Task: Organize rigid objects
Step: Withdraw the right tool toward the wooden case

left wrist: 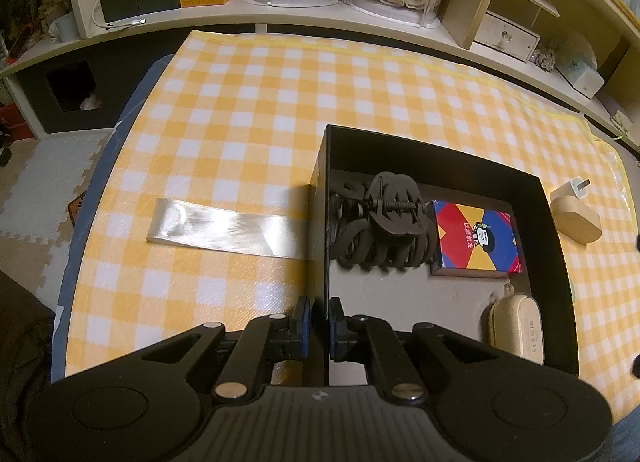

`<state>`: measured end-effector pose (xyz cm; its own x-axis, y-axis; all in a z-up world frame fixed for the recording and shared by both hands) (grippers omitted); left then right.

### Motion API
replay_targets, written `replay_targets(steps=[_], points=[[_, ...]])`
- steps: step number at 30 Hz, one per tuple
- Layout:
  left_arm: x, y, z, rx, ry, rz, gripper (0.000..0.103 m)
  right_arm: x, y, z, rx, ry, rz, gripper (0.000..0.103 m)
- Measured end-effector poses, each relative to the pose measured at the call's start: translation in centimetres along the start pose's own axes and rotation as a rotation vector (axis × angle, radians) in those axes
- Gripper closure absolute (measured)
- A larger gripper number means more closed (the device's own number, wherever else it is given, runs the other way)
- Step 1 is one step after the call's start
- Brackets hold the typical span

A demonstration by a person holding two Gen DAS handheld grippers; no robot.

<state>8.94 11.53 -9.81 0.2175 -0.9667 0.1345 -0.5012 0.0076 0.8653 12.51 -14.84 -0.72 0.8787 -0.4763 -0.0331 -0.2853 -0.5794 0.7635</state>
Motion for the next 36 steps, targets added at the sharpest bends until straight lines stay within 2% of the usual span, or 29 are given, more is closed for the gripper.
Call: replay_targets(steps=[6, 10, 15, 22, 26, 36], points=[[0.0, 0.1, 0.0, 0.001, -0.004, -0.004, 0.094, 1.4, 1.6, 1.3, 0.110, -0.154, 0.098, 0.005], [0.1, 0.2, 0.0, 0.001, -0.010, -0.009, 0.094, 2.9, 1.9, 2.3, 0.126, -0.243, 0.166, 0.004], [0.2, 0.3, 0.0, 0.002, -0.014, -0.012, 0.094, 5.6, 2.1, 3.6, 0.148, -0.369, 0.292, 0.002], [0.3, 0.3, 0.0, 0.002, -0.026, -0.022, 0.094, 9.2, 0.9, 6.4, 0.098, -0.513, 0.413, 0.001], [0.5, 0.3, 0.0, 0.002, -0.026, -0.022, 0.094, 10.5, 0.3, 7.2, 0.104, -0.561, 0.465, 0.000], [0.4, 0.3, 0.0, 0.002, -0.026, -0.023, 0.094, 14.1, -2.5, 6.9, 0.045, -0.716, 0.537, 0.000]])
Point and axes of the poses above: each gripper's, at about its wrist camera, not at the fingertips, and y roughly against the way its jaws point, x to its right, z to its underside, the point moved 5 cm from there along -y, roughly the way its jaws point, and after that the axes turned 4 degrees about y, right-handed, at the moved point
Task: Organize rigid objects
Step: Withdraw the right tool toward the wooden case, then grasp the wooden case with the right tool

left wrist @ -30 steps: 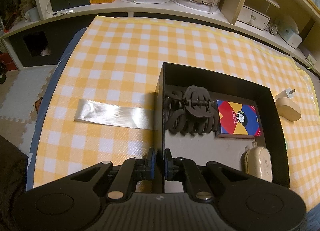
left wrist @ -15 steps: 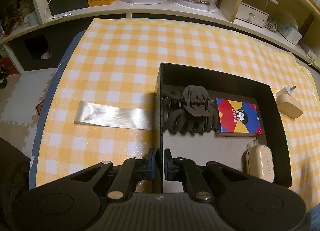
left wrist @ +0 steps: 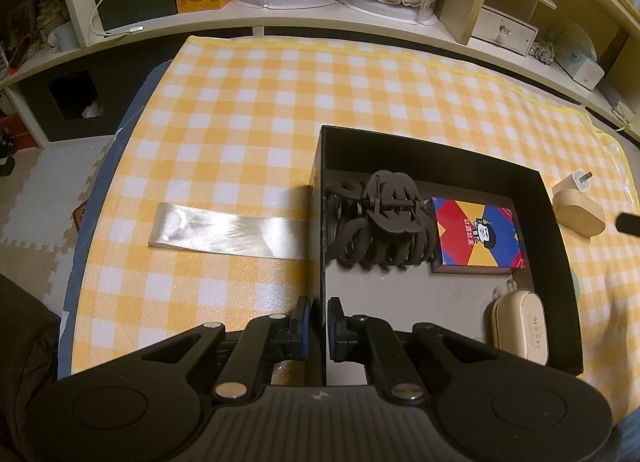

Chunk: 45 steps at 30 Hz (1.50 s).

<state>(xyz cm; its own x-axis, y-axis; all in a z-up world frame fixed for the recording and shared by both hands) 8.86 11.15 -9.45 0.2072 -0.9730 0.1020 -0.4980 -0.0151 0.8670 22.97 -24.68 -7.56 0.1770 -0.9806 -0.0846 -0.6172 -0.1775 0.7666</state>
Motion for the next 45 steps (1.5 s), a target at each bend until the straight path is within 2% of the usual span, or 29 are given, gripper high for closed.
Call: replay_targets(steps=[6, 9, 13, 23, 28, 36, 41, 45], points=[[0.0, 0.1, 0.0, -0.001, 0.001, 0.000, 0.094, 0.2, -2.7, -2.0, -0.030, -0.042, 0.051, 0.000], [0.0, 0.0, 0.0, -0.001, -0.002, -0.002, 0.094, 0.8, -4.4, -2.9, -0.039, -0.064, 0.103, 0.000], [-0.1, -0.1, 0.0, -0.003, 0.003, 0.001, 0.094, 1.8, -6.4, -3.0, -0.066, -0.066, 0.134, 0.000], [0.1, -0.3, -0.1, -0.009, 0.001, -0.005, 0.094, 1.7, -6.4, -0.3, -0.162, -0.058, 0.070, 0.000], [0.1, -0.3, -0.1, -0.008, 0.000, -0.006, 0.094, 1.1, -5.8, -0.5, -0.155, -0.082, 0.029, 0.000], [0.2, -0.3, -0.1, -0.009, -0.001, -0.008, 0.094, 0.1, -6.9, 1.0, -0.245, -0.009, 0.014, 0.000], [0.2, -0.3, -0.1, -0.010, 0.003, -0.005, 0.094, 0.1, -7.3, 1.2, -0.278, -0.051, -0.006, 0.000], [0.2, -0.3, -0.1, -0.010, 0.001, -0.006, 0.094, -0.8, -7.2, 1.3, -0.281, -0.010, -0.023, 0.000]])
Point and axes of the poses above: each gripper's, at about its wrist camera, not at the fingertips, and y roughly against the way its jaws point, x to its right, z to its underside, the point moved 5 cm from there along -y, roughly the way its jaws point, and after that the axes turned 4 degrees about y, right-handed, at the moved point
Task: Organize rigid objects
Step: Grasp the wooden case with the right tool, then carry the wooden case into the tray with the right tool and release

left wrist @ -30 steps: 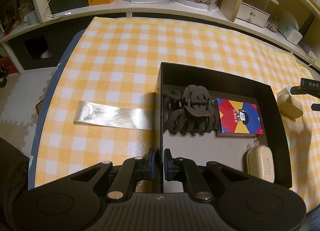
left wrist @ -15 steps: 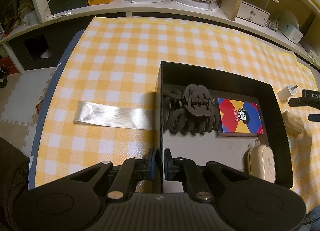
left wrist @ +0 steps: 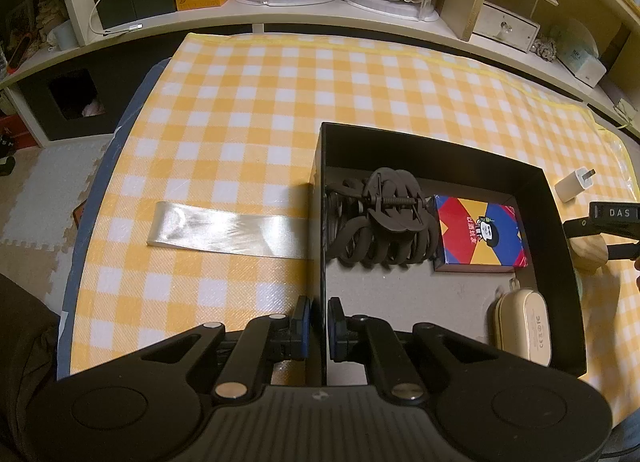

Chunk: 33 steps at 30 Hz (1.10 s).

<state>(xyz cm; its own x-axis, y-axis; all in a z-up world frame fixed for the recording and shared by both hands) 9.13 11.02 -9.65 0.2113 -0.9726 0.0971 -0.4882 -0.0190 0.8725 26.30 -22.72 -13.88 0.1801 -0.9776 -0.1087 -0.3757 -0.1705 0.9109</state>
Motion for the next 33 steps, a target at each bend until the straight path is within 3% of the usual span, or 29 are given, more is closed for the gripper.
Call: replay_targets(steps=[4, 5, 10, 14, 25, 33], points=[[0.0, 0.0, 0.0, 0.000, -0.002, -0.001, 0.094, -0.7, -0.2, -0.1, -0.003, 0.053, 0.047, 0.002], [0.0, 0.0, 0.0, 0.000, -0.001, 0.000, 0.094, -0.8, -0.3, 0.1, -0.012, 0.057, 0.056, 0.010], [0.0, 0.0, 0.0, 0.000, 0.000, 0.000, 0.094, -1.0, 0.0, 0.7, -0.016, 0.091, 0.063, 0.010], [0.0, 0.0, 0.0, -0.001, 0.004, 0.003, 0.094, -1.3, 1.9, 1.0, 0.033, 0.137, 0.068, 0.010], [-0.2, -0.1, 0.0, -0.003, 0.009, 0.006, 0.094, -7.5, 9.0, 2.6, 0.133, 0.211, -0.177, 0.010], [-0.5, -0.1, -0.2, -0.011, 0.039, 0.024, 0.094, -14.9, 10.5, 6.6, 0.062, 0.271, -0.331, 0.010]])
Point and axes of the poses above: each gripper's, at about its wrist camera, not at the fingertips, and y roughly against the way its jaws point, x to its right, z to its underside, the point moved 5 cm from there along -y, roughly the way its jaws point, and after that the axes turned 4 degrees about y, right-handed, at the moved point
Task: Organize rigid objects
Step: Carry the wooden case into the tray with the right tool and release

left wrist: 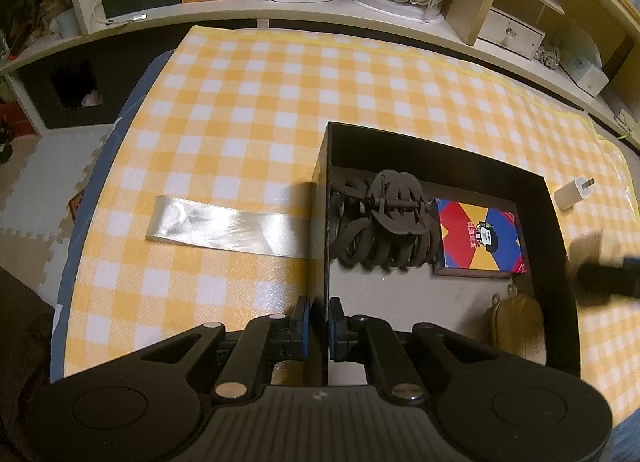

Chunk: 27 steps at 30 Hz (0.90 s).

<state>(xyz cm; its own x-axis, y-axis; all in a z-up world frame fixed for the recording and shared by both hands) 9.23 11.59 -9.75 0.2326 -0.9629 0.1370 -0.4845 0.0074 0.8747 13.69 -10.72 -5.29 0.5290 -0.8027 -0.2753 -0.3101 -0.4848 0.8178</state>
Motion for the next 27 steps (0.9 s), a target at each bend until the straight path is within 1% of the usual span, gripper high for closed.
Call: replay_targets(steps=[2, 4, 5, 6, 7, 8, 10, 15, 17, 22, 27], points=[[-0.1, 0.0, 0.0, -0.004, 0.009, 0.008, 0.093, -1.9, -1.1, 0.6, -0.029, 0.006, -0.015, 0.010], [-0.2, 0.0, 0.0, -0.005, 0.012, 0.012, 0.093, -3.1, -2.2, 1.0, -0.047, 0.003, -0.005, 0.010], [-0.2, 0.0, 0.0, -0.005, 0.013, 0.013, 0.093, -3.3, -2.5, 1.1, -0.041, -0.023, -0.012, 0.010], [-0.2, 0.0, 0.0, -0.005, 0.014, 0.015, 0.090, -3.4, -2.8, 1.0, -0.038, -0.045, -0.033, 0.010], [-0.6, -0.1, -0.1, -0.010, 0.036, 0.016, 0.090, -3.5, -3.0, 0.9, -0.037, -0.057, -0.043, 0.010], [-1.0, -0.2, -0.2, -0.020, 0.065, 0.043, 0.090, -3.7, -3.0, 0.9, -0.030, -0.057, -0.042, 0.010], [-1.3, -0.3, -0.3, -0.029, 0.091, 0.064, 0.090, -4.0, -2.8, 0.7, -0.012, -0.034, -0.026, 0.010], [-0.9, -0.1, -0.2, -0.026, 0.071, 0.061, 0.090, -3.4, -2.9, 1.4, -0.029, -0.008, -0.010, 0.010], [-1.0, -0.2, -0.2, -0.030, 0.072, 0.064, 0.090, -3.6, -3.2, 1.8, -0.036, 0.002, -0.006, 0.010], [-0.9, -0.3, -0.6, -0.039, 0.058, 0.064, 0.090, -5.0, -4.1, 2.1, -0.023, 0.038, 0.005, 0.010], [-0.7, -0.7, -1.1, -0.048, 0.029, 0.068, 0.090, -5.3, -5.2, 2.2, -0.020, 0.004, 0.000, 0.010]])
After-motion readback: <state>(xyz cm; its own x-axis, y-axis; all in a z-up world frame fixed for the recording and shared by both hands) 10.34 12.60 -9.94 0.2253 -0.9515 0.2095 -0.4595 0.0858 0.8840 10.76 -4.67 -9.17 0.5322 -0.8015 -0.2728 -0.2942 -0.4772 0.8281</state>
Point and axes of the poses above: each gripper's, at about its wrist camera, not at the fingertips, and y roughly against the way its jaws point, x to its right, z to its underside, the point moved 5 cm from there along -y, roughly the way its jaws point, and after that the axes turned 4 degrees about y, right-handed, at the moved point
